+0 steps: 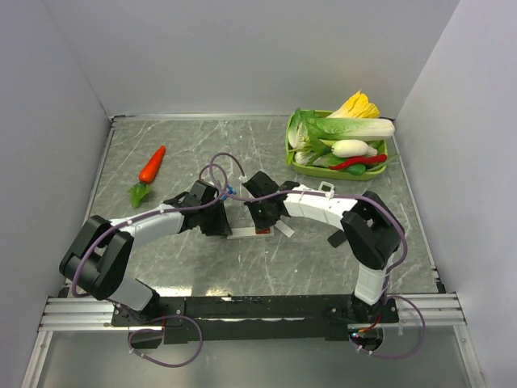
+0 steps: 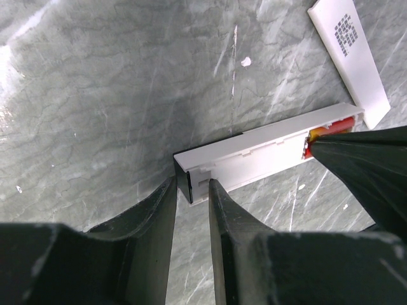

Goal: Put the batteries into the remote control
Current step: Load the battery into the remote control.

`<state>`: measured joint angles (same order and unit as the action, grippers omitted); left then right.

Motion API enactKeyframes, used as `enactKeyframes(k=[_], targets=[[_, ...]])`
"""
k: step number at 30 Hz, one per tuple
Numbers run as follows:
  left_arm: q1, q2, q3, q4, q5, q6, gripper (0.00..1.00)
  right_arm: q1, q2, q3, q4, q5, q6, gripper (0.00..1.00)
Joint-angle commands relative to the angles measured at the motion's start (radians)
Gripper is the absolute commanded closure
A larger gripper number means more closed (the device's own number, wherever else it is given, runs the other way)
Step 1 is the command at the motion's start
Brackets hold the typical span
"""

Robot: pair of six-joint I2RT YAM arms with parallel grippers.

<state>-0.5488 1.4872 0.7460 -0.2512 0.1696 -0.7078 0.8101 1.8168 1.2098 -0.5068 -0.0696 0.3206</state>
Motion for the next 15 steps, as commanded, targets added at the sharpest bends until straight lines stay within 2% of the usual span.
enactKeyframes(k=[1, 7, 11, 14, 15], targets=[[-0.002, -0.005, 0.003, -0.034, -0.032, 0.021, 0.69, 0.008, 0.022, -0.053, -0.003, 0.007, 0.012, 0.88], [-0.002, -0.004, 0.006, -0.034, -0.038, 0.019, 0.68, 0.006, 0.013, -0.084, 0.004, -0.001, 0.011, 0.88], [-0.002, -0.016, 0.01, -0.04, -0.044, 0.018, 0.67, 0.004, -0.039, -0.043, 0.008, -0.033, -0.015, 0.88], [-0.002, -0.039, 0.015, -0.042, -0.056, 0.014, 0.61, 0.003, -0.089, 0.022, -0.019, -0.032, -0.052, 0.79], [-0.002, -0.048, 0.016, -0.042, -0.061, 0.011, 0.6, 0.0, -0.103, 0.037, -0.033, -0.029, -0.061, 0.73]])
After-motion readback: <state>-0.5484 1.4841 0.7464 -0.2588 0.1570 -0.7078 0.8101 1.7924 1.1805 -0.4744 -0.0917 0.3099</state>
